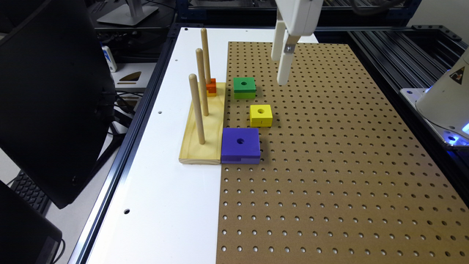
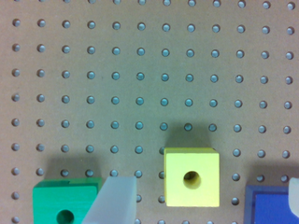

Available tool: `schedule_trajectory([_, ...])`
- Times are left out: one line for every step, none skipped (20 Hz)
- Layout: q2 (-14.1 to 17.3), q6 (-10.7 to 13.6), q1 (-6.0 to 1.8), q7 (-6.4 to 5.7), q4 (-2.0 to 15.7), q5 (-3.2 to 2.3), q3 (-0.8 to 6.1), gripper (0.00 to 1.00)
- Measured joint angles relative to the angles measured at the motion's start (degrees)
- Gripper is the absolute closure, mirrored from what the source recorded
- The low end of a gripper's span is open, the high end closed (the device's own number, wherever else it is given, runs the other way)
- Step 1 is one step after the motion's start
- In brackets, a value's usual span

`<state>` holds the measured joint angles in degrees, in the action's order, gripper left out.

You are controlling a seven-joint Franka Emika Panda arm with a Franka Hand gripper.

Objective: Pick up yellow block.

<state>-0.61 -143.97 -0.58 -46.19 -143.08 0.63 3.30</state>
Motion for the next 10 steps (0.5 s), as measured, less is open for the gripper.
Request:
schedule_trajectory([0.5,-0.4,0.0,0.0,0.11,0.0,0.0,0.0])
schedule_trajectory([0.6,-0.5,0.0,0.0,0.13,0.0,0.0,0.0])
schedule_trajectory([0.6,-0.5,0.0,0.0,0.14,0.0,0.0,0.0])
schedule_trajectory([0.5,-0.5,0.0,0.0,0.16,0.0,0.0,0.0])
schedule_trajectory([0.5,-0.5,0.0,0.0,0.17,0.0,0.0,0.0])
schedule_trajectory([0.6,-0.5,0.0,0.0,0.16,0.0,0.0,0.0])
schedule_trajectory([0.9,-0.6,0.0,0.0,0.14,0.0,0.0,0.0])
schedule_trajectory([1.7,-1.1,-0.01,0.0,0.13,0.0,0.0,0.0])
schedule_trajectory([2.8,-2.1,-0.01,0.0,0.13,0.0,-0.01,0.0])
schedule_trajectory([3.8,-3.1,-0.01,0.0,0.14,0.0,-0.01,0.0])
